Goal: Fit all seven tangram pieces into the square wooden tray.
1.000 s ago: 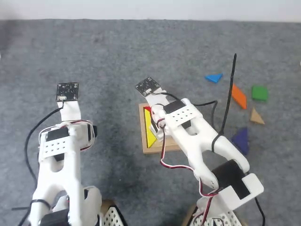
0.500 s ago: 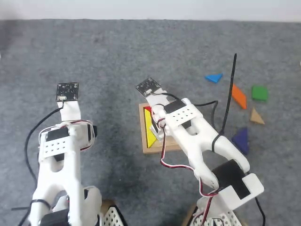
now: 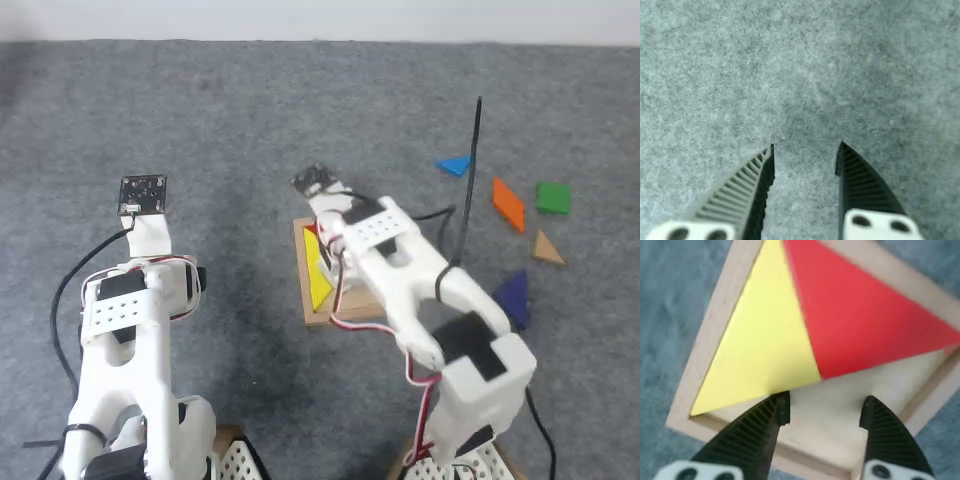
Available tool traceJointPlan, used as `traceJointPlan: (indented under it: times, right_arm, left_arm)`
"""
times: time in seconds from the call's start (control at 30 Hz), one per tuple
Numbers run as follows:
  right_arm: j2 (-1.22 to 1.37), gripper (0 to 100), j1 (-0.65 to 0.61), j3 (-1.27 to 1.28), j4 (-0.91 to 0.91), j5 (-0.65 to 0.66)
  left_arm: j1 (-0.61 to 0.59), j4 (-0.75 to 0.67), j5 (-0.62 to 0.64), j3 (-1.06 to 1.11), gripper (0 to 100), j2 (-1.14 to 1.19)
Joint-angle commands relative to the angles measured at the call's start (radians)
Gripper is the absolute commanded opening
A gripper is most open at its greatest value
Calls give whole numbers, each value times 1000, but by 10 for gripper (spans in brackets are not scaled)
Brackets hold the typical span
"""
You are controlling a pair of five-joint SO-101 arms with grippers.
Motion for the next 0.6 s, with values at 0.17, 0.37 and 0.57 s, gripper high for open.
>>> traceJointPlan:
  times: [0.17, 0.37, 0.57]
  right_arm:
    - [-110, 245, 13, -68, 5, -35]
    - [-254, 245, 13, 2, 68, -35]
    - [-553, 245, 236, 17, 166, 18]
  left_arm:
    - [8, -15, -6, -4, 203, -26]
    - [8, -17, -6, -4, 203, -26]
    - [8, -17, -6, -4, 203, -26]
